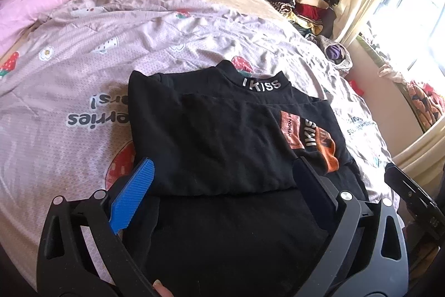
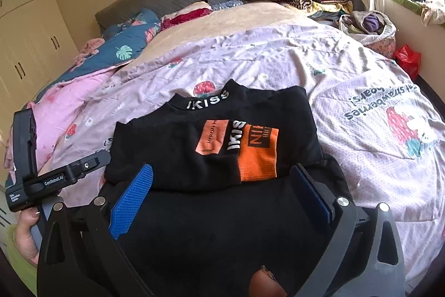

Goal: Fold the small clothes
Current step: 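Move both open grippers along the black shirt body to its hem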

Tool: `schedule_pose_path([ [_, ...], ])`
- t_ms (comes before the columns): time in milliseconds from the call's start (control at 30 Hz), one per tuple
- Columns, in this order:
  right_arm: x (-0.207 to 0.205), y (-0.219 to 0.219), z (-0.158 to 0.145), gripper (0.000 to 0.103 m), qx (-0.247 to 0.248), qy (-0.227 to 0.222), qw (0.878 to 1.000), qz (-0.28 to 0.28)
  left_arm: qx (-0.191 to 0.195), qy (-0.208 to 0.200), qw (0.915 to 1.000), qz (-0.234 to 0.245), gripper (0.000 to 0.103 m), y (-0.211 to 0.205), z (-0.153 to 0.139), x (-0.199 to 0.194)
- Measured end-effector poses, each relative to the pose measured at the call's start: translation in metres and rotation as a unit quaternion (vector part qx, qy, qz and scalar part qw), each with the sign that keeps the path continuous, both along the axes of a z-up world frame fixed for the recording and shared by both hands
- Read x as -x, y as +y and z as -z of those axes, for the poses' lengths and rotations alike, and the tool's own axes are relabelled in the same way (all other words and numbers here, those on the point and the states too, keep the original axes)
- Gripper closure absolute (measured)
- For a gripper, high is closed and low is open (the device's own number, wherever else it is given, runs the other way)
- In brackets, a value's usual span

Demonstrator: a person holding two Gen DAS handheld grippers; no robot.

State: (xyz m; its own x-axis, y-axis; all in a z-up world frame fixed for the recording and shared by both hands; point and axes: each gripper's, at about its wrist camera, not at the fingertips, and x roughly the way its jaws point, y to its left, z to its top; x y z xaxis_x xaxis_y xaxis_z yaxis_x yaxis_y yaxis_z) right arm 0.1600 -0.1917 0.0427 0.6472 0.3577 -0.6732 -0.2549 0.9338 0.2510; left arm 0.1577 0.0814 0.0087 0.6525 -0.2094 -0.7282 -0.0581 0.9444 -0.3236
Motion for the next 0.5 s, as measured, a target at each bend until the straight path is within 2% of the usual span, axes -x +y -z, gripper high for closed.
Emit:
schedule_pose_path([
  [500, 0.026, -0.023, -0.019, 0.005, 0.003, -0.029, 0.999, 0.025, -0.004, -0.018, 0.9998, 0.003, 0.010, -0.002, -0.020, 0.025],
])
